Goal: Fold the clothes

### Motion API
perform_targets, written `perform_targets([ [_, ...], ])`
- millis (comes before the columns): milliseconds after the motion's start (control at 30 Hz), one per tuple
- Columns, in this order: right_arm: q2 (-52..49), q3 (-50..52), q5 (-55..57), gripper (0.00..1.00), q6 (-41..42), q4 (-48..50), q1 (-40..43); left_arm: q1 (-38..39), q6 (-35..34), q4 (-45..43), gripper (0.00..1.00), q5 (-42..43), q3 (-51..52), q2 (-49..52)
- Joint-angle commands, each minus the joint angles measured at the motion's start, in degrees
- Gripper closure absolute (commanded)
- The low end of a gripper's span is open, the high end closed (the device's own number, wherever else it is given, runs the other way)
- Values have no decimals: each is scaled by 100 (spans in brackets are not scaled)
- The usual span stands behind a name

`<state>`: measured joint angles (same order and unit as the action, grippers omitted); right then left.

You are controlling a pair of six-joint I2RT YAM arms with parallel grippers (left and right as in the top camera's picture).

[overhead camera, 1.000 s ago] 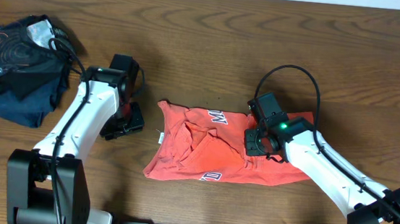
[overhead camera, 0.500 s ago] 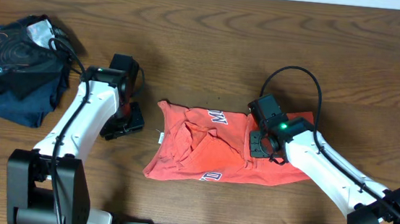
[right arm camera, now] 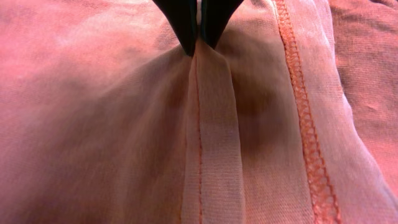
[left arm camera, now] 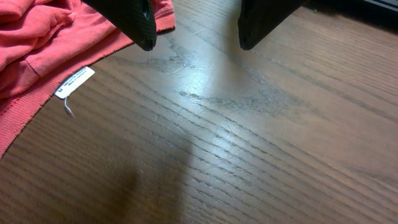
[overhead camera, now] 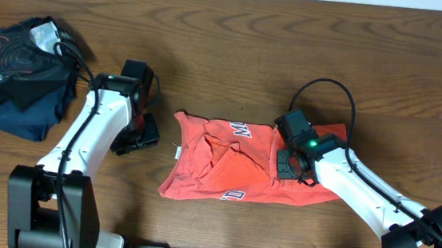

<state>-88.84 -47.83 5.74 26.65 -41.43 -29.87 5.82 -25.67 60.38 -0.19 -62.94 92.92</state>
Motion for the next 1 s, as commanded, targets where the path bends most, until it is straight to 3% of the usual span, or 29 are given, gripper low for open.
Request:
perform_targets([
  [0, 57, -24, -221, 99, 59, -205, -55, -13, 13, 22, 55, -28, -83, -55],
  [400, 339, -33, -610, 99, -129, -1685, -81, -13, 11, -28, 55, -31, -83, -55],
  [600, 339, -33, -1182, 99, -651, -1139, -269, -13, 11, -50, 55, -28, -83, -55],
  [967, 337, -31, -1139, 94, -656, -238, -470, -13, 11, -20, 55, -28, -76, -55],
])
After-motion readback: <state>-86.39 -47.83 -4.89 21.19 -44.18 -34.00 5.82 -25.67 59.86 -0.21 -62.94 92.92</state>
